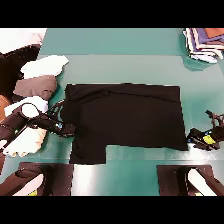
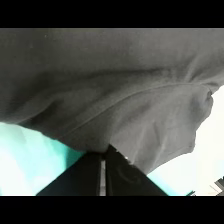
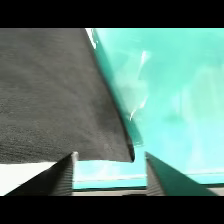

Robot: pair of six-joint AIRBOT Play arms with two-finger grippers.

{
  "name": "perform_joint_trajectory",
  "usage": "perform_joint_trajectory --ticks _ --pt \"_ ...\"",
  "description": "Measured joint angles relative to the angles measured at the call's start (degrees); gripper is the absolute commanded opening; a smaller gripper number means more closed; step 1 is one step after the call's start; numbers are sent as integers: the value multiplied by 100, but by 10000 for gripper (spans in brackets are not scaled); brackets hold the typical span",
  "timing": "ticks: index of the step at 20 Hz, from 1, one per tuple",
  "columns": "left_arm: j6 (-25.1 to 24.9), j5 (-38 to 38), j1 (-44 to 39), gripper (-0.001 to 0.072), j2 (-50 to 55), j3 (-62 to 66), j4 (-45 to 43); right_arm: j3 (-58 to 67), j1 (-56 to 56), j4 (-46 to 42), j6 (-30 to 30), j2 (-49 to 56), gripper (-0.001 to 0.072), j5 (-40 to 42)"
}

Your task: Fold the shirts.

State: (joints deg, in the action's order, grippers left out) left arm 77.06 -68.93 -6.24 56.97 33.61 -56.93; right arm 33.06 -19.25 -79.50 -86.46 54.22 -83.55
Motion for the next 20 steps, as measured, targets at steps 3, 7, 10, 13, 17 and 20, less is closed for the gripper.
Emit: perform_joint_trajectory --ticks 3,7,10,13,17,20 --pt "2 15 0 25 0 0 -7 -168 -44 227 7 181 356 114" --pt "7 -70 0 24 -39 9 -109 -249 367 389 26 531 22 262" --pt "188 -219 -2 24 -407 13 -470 -44 713 404 39 487 11 308" --pt "551 -632 0 24 -1108 13 -927 223 933 275 44 79 11 -116" --pt "1029 -1478 0 24 -2127 81 -804 568 1005 -9 42 -734 9 -973" --pt "1176 -1790 -2 24 -2420 463 -686 1014 887 -76 2 -1084 9 -1314"
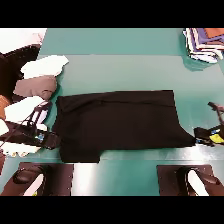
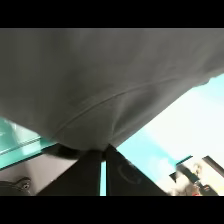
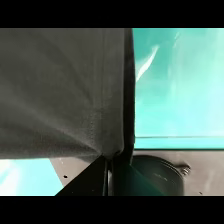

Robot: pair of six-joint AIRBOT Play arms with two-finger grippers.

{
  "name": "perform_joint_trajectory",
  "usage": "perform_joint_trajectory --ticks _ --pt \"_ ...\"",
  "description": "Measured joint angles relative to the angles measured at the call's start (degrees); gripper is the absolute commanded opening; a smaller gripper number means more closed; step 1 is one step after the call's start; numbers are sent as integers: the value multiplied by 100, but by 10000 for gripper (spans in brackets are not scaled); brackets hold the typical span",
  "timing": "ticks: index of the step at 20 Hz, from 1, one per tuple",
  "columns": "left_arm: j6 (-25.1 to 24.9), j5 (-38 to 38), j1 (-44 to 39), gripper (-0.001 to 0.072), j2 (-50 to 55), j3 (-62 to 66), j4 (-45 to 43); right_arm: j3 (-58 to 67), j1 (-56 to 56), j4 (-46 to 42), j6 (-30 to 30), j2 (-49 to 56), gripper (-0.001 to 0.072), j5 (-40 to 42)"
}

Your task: Fold the shirts.

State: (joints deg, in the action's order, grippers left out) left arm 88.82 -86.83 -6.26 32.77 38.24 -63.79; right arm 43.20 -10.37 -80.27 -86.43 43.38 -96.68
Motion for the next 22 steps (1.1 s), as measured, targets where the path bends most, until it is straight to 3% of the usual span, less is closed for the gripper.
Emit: perform_joint_trajectory --ticks 5,14,15,16,17,18,20,22 --pt "-197 752 0 25 686 776 -426 960 337 -20 -42 721 10 317" --pt "-682 2677 -4 29 3567 1917 -809 3084 992 549 -48 3617 14 1565" --pt "-682 2824 -4 243 3744 1980 -828 3292 999 634 -48 3862 48 1646" --pt "-669 2931 -2 616 3858 2026 -841 3508 1010 682 -48 4103 251 1698" --pt "-660 3010 -2 665 3943 2065 -846 3718 1012 730 -37 4315 380 1746" --pt "-625 3042 2 604 4011 2118 -852 3897 1010 767 7 4489 394 1766" --pt "-579 2988 0 604 4072 2267 -861 4194 957 831 157 4750 477 1696" --pt "-549 2771 2 602 4100 2437 -813 4321 804 841 369 4892 515 1482"
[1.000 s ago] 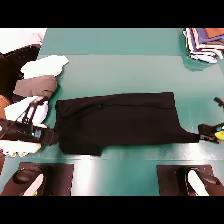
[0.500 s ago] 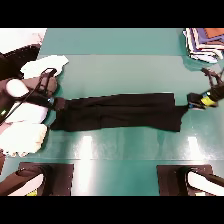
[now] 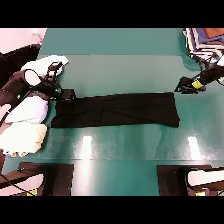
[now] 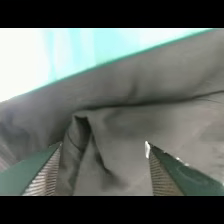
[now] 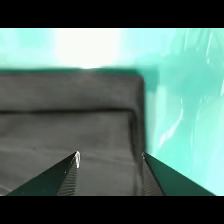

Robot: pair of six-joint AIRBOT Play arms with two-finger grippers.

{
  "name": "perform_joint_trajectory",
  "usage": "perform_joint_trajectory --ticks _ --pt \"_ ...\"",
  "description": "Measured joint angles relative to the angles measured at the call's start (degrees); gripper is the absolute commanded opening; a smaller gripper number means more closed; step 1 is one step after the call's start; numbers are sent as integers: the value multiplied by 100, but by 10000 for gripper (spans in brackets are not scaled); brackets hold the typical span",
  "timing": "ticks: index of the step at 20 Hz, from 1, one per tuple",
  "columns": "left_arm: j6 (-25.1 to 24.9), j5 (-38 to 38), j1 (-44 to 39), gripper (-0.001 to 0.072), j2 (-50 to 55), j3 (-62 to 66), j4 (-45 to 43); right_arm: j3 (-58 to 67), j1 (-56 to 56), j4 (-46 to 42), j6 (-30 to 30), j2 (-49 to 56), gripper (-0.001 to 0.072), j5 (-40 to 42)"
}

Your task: Fold the shirts.

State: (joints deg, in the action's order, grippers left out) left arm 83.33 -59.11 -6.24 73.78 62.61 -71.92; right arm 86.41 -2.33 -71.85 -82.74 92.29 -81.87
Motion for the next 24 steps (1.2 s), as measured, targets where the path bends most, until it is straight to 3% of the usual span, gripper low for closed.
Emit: perform_joint_trajectory --ticks 1,2,3,11,13,14,16,24 --pt "4 -107 0 533 9 61 63 -4 -122 44 114 39 582 -120" --pt "17 -208 0 226 17 107 160 -63 -264 122 227 70 591 -203" --pt "17 -264 -2 39 20 140 262 -175 -420 254 332 94 599 -264" --pt "22 149 -166 26 90 208 1311 -1668 -1126 1561 1086 149 572 205" --pt "22 321 -393 26 195 210 1460 -1867 -994 1784 1213 146 431 328" --pt "22 422 -522 25 264 212 1526 -1923 -920 1814 1272 146 320 378" --pt "26 629 -796 25 468 256 1661 -2011 -743 1825 1381 157 18 485" --pt "66 855 -1840 25 1858 1213 1886 -1106 -426 2490 1261 -361 10 66"
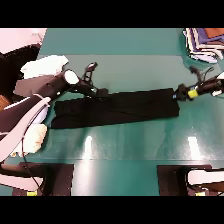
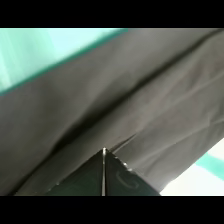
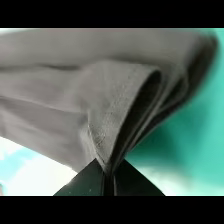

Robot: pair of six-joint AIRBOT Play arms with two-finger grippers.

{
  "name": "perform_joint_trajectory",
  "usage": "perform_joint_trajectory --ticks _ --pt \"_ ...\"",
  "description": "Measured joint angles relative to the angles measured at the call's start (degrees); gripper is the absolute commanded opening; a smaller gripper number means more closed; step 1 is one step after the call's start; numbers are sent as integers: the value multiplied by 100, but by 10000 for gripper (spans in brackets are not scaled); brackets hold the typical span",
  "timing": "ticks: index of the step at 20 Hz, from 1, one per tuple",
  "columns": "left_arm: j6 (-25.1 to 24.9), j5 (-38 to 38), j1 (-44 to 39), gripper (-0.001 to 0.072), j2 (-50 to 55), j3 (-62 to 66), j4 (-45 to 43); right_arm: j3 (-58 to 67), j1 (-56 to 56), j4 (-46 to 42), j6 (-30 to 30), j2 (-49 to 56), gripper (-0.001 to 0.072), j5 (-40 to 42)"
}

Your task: Fold the shirts.

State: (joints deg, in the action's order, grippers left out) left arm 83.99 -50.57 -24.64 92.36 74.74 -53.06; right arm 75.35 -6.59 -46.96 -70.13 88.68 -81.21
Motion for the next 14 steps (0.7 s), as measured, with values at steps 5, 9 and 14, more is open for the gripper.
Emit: perform_joint_trajectory --ticks 5,9,14 --pt "17 2 -361 25 599 433 52 1078 544 693 -304 -450 11 -146" --pt "17 42 -439 26 791 522 59 1867 1211 894 -522 -511 11 -146" --pt "-9 -26 -398 25 763 708 -17 2669 2205 977 -649 -260 11 -127"
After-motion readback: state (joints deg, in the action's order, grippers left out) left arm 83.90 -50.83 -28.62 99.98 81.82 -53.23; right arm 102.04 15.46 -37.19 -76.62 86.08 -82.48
